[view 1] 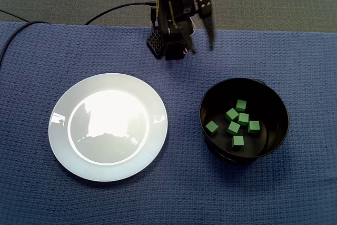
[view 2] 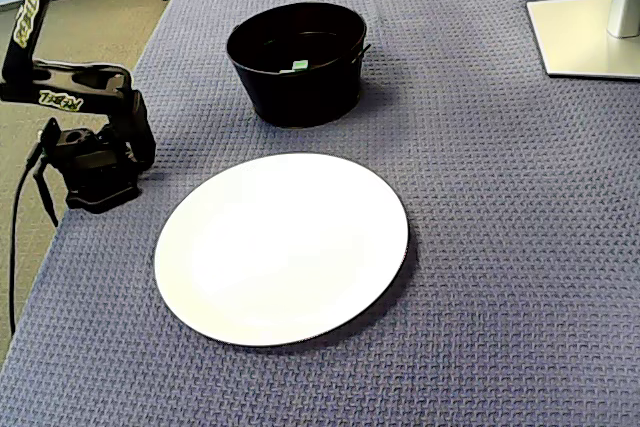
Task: Pick up the items on the white plate and put them in the black container.
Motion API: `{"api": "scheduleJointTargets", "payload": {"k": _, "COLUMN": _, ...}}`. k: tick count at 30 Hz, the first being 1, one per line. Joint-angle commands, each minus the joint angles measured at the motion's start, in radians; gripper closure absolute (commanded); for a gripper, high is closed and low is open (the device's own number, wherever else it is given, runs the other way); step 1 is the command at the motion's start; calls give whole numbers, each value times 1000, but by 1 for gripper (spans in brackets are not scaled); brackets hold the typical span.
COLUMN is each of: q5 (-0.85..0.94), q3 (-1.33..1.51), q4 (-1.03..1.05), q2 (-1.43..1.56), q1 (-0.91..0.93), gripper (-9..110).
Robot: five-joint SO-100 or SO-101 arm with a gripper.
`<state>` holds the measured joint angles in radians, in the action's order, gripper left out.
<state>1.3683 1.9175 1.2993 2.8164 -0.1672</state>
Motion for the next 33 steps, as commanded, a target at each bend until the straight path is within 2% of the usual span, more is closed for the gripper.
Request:
{"api": "scheduleJointTargets", "payload": {"k": 1, "q5": 132, "q3": 383, "q4": -97, "q2": 238, "q1": 54, "gripper": 101}}
{"api": "scheduleJointTargets", "payload": {"k": 4, "q5": 189, "q3": 626, "q4": -129, "q2": 331, "q1": 78, "gripper": 101}}
{"api": "scheduleJointTargets", "payload": {"k": 10, "q5": 296, "q3": 1080, "q4": -431, "q2": 360, "q1": 189, "gripper": 101}}
{"api": "scheduleJointTargets", "payload": {"k": 12, "q5": 311, "q3": 1080, "q4": -268, "q2": 360, "q1": 195, "gripper": 101}}
{"api": "scheduleJointTargets", "payload": {"k": 16, "q5": 290, "q3": 1080, "q4": -87, "q2": 360, "q1": 175, "gripper": 101}}
{"api": "scheduleJointTargets", "payload": {"k": 18, "q5": 402, "q3": 1080, "q4": 107, "q2": 360, "q1": 175, "gripper": 101}}
{"api": "scheduleJointTargets", "payload": {"k": 19, "q5": 396, "q3": 1080, "q4": 186, "q2": 360, "q1": 172, "gripper": 101}}
{"api": "scheduleJointTargets", "payload": {"k": 20, "q5": 267, "q3": 1080, "q4": 215, "q2": 360, "q1": 163, "gripper": 100}}
{"api": "scheduleJointTargets", "payload": {"k": 24, "q5": 140, "q3": 1080, "q4": 233, "q2": 360, "q1": 164, "gripper": 101}}
{"api": "scheduleJointTargets", "payload": {"k": 27, "q5": 138, "q3": 1080, "q4": 232, "q2": 360, "q1": 164, "gripper": 96}}
{"api": "scheduleJointTargets", "payload": {"k": 33, "q5": 138, "q3": 1078, "q4": 233, "q2": 360, "q1": 164, "gripper": 95}}
